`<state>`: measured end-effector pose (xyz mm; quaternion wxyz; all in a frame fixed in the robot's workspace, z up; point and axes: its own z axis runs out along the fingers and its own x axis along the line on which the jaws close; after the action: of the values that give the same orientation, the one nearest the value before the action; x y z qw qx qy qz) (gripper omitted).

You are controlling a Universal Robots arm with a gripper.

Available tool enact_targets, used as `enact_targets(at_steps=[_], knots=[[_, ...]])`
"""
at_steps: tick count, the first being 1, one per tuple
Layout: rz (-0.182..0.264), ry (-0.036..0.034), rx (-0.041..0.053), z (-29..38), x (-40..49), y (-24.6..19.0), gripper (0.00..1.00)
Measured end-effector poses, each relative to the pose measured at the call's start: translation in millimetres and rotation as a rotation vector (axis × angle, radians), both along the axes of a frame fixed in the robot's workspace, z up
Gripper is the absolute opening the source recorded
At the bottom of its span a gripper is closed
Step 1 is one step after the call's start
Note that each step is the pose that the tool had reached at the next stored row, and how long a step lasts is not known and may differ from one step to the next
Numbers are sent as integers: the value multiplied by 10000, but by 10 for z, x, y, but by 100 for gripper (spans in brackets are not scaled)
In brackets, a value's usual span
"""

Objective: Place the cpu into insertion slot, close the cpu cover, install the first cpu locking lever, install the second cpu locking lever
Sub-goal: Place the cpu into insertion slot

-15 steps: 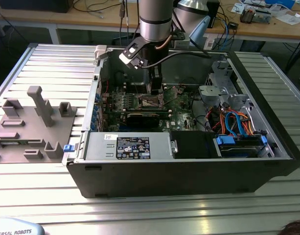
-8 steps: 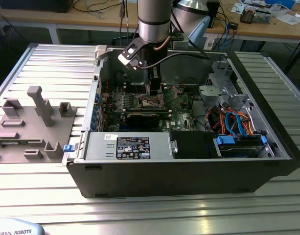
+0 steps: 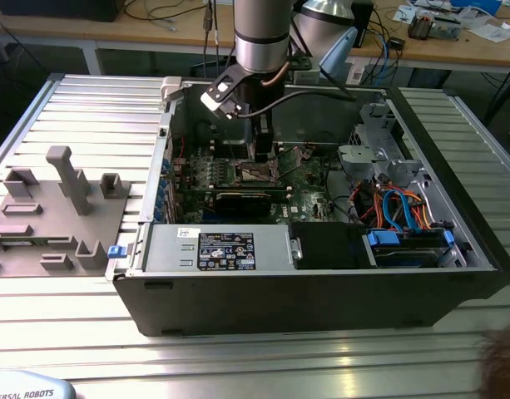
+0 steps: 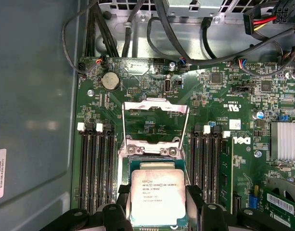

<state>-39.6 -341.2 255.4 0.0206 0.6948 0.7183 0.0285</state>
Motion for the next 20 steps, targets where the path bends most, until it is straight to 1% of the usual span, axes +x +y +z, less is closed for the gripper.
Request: enact_targets(at_steps=[20], knots=[[-128, 0, -5, -35, 0, 0, 54]])
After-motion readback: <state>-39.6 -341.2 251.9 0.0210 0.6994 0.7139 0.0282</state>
